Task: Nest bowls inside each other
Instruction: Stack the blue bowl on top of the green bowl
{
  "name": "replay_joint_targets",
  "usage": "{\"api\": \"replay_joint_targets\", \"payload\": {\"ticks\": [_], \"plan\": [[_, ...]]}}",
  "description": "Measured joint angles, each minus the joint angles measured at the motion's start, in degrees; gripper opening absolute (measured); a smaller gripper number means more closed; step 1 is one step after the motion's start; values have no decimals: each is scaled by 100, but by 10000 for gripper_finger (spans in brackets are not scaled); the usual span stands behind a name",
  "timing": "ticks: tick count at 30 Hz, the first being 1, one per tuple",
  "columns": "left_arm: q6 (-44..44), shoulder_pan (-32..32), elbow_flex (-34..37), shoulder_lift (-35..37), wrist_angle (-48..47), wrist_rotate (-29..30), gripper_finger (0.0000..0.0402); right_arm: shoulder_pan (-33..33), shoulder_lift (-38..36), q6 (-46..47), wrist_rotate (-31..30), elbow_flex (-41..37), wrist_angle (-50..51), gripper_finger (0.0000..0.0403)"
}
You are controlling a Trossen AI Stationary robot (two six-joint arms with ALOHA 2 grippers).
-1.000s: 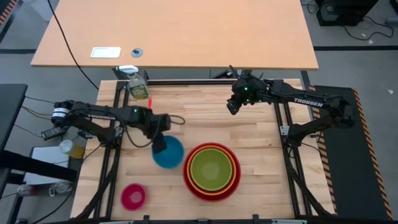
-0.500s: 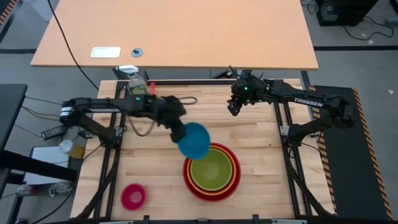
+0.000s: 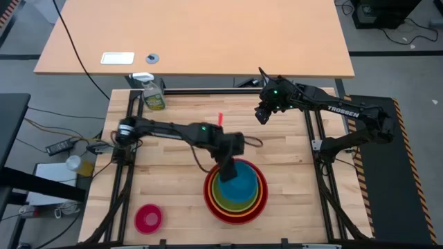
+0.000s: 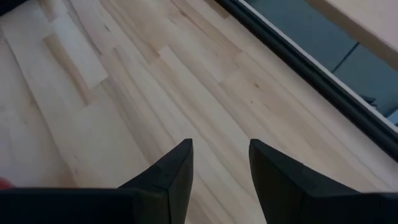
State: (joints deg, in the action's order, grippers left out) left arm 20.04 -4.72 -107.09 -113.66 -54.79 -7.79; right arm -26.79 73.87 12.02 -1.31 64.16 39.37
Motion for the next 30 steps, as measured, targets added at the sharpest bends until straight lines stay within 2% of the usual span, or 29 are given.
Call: {"api": "replay_joint_targets", "payload": {"ticks": [3,6,14,18,24,30], "plan": [[-327,-121,-420,-412,-463,4,42,2,0,-72,172,0,-20,164],[-429,-230,-551,-650,-543,22,72,2,0,-199,341,0,-32,164],[-227,-262,-806,-593,-550,15,201,2,0,-463,595,0,-34,164],[-318,-254,-1127,-577,-1157,29,245,2,0,-519,606,0,-28,164],[-653,-277,-1146,-576,-2268,478,249,21,0,-493,706,0,-11,164],[-790,-360,-883,-509,-1943,662,222,112,0,-456,697,0,-6,164]]}}
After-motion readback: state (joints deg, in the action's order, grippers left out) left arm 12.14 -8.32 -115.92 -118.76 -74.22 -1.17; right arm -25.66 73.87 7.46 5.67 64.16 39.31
